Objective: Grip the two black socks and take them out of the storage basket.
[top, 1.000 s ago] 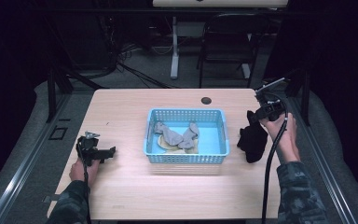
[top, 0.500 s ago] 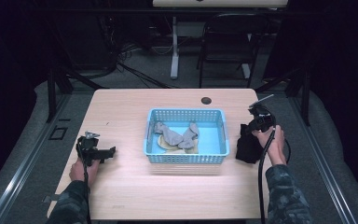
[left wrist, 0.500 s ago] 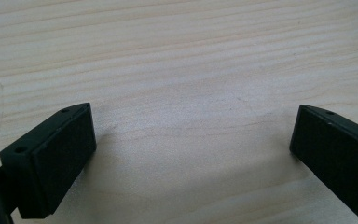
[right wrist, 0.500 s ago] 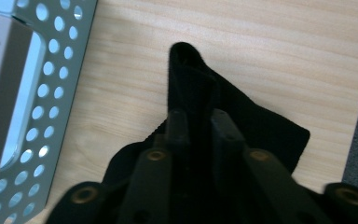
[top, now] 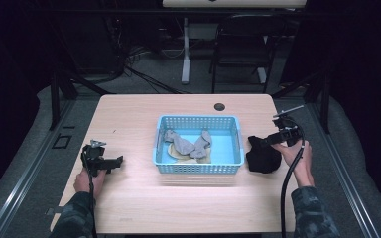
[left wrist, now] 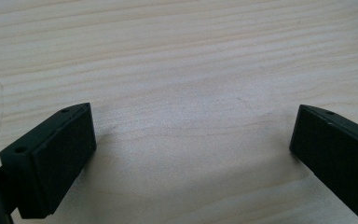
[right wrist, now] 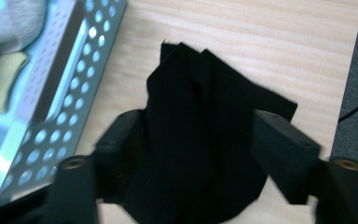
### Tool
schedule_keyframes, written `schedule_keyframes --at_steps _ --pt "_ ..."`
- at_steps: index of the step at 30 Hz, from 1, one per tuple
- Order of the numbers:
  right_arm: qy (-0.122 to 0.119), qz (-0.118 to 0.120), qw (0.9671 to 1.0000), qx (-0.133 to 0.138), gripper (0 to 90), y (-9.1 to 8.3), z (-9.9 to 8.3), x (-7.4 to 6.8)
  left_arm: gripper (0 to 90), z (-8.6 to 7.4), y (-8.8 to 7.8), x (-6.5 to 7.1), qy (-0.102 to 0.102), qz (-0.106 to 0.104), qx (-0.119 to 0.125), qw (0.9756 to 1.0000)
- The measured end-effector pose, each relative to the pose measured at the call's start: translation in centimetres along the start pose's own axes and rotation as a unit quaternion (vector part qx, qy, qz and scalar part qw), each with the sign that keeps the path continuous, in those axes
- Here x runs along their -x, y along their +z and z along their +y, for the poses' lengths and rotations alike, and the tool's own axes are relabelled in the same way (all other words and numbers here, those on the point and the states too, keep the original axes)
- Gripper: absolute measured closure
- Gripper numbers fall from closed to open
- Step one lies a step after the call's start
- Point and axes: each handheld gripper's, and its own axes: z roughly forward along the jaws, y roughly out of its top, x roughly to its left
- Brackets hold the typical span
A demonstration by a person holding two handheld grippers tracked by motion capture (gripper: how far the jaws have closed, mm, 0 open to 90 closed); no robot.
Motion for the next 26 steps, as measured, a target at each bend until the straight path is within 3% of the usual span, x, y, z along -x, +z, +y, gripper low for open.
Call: schedule_keyframes --at_steps 4,12,20,26 --pt "-0.009 0.006 0.9998 0.015 16.4 -1.0 -1.6 -0.2 0.3 0.0 0.0 0.0 0.000 0.000 0.000 1.0000" --pt "-0.025 0.010 0.9991 0.033 10.6 -2.2 -4.6 -1.0 0.3 0.0 0.0 0.0 0.000 0.000 0.000 1.0000" --pt "-0.032 0.007 0.9993 0.020 3.2 -1.0 -7.6 -1.2 0.3 0.0 0.0 0.0 -0.002 0.000 0.001 1.0000" --pt "-0.022 0.007 0.9996 0.017 3.0 -0.4 -8.4 -0.3 0.3 0.0 0.0 0.0 -0.002 0.000 0.001 1.0000"
